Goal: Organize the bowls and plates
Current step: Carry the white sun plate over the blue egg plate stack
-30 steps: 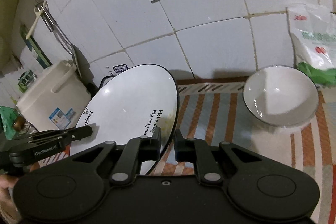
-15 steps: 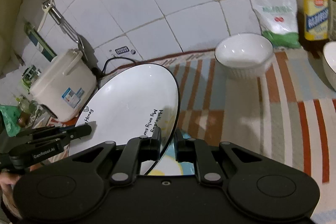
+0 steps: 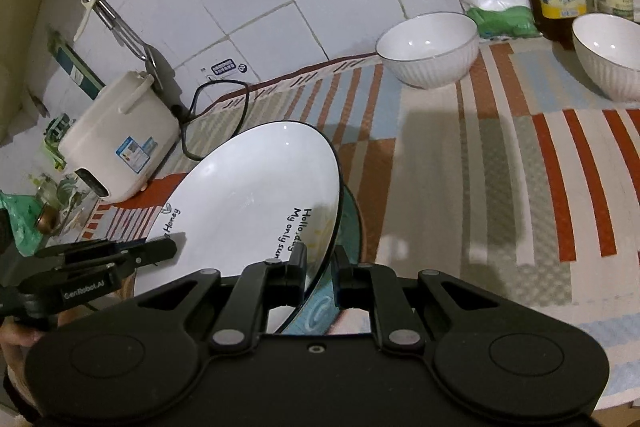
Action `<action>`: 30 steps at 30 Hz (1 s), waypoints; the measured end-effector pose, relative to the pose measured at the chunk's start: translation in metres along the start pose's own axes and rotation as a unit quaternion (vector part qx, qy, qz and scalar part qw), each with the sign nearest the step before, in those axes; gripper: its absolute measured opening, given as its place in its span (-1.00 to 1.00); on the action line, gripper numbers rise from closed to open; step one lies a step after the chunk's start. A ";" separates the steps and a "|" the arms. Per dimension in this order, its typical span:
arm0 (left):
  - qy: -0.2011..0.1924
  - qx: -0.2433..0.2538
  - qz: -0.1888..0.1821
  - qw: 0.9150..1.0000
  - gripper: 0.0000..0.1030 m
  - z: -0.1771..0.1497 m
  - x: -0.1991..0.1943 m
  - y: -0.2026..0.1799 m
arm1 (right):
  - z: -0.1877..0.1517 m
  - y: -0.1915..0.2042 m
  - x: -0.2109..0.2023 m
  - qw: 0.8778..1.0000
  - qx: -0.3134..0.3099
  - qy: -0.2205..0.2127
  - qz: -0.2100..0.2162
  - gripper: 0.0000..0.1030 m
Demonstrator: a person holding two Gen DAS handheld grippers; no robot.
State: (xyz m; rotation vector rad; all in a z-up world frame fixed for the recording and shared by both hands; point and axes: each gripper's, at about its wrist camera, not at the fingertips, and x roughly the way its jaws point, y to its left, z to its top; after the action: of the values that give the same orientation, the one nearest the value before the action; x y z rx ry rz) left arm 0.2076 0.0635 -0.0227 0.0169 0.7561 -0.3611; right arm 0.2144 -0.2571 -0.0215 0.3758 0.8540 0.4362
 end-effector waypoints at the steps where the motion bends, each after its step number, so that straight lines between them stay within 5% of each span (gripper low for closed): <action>1: 0.004 -0.003 -0.003 1.000 -0.68 -0.002 0.002 0.000 | -0.001 0.000 0.000 1.000 0.000 0.001 -0.001 -0.68; 17: 0.031 -0.023 -0.030 0.999 -0.68 -0.008 0.017 0.005 | -0.018 0.010 0.002 0.997 -0.063 -0.008 -0.054 -0.60; 27: 0.025 -0.014 -0.023 0.999 -0.67 -0.011 0.014 0.002 | -0.026 0.010 0.002 0.994 -0.086 -0.038 -0.048 -0.59; 30: 0.034 0.005 -0.029 0.999 -0.51 -0.010 0.013 0.000 | -0.027 0.011 0.002 0.993 -0.099 -0.044 -0.047 -0.59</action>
State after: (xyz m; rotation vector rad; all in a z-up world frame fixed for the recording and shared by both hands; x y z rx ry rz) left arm 0.2098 0.0606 -0.0387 0.0161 0.8236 -0.4217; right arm 0.1920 -0.2431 -0.0342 0.1706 0.7328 0.4105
